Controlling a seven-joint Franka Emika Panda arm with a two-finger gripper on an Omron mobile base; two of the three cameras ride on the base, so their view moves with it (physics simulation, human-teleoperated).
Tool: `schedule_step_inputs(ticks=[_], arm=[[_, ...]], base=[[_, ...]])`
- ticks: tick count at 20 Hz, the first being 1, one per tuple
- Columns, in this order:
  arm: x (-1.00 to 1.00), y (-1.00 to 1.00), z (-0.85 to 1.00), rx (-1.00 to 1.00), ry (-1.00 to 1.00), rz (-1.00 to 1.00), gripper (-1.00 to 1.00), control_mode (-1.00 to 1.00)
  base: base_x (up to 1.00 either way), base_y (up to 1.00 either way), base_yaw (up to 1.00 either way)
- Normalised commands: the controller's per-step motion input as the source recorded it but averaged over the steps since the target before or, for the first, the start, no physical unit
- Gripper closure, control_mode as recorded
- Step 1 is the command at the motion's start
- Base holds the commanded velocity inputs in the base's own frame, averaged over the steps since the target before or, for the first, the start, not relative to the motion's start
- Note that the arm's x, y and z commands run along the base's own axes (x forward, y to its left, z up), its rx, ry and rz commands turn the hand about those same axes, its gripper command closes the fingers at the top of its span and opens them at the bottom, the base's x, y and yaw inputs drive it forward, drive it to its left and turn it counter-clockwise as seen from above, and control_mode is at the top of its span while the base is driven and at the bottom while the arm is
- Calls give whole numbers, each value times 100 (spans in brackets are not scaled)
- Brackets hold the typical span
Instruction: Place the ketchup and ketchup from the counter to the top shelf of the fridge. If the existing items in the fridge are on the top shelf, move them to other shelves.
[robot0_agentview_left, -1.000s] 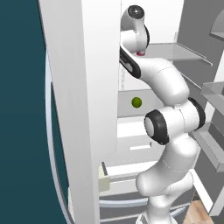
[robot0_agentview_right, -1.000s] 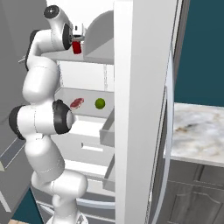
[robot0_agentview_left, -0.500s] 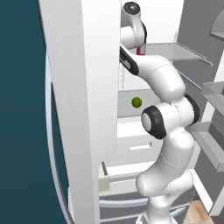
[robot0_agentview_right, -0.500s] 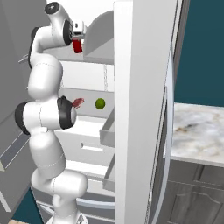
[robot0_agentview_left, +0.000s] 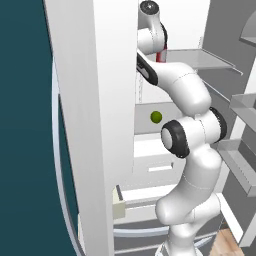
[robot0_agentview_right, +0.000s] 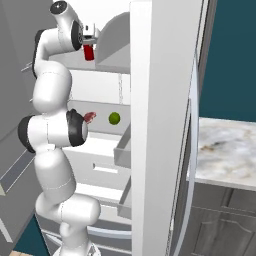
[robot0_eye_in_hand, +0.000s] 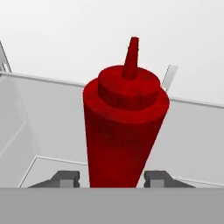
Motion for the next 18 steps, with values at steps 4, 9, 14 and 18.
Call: schedule_step_inputs(ticks=[4,9,14,18], arm=[[0,0,0,0,-1,0,-100,-100],[0,0,0,0,-3,0,-100,-100],[-15,0,0,0,-7,0,-100,-100],[-41,0,0,0,-16,0,-100,-100]], base=[[0,0,0],[0,0,0],[0,0,0],[0,0,0]])
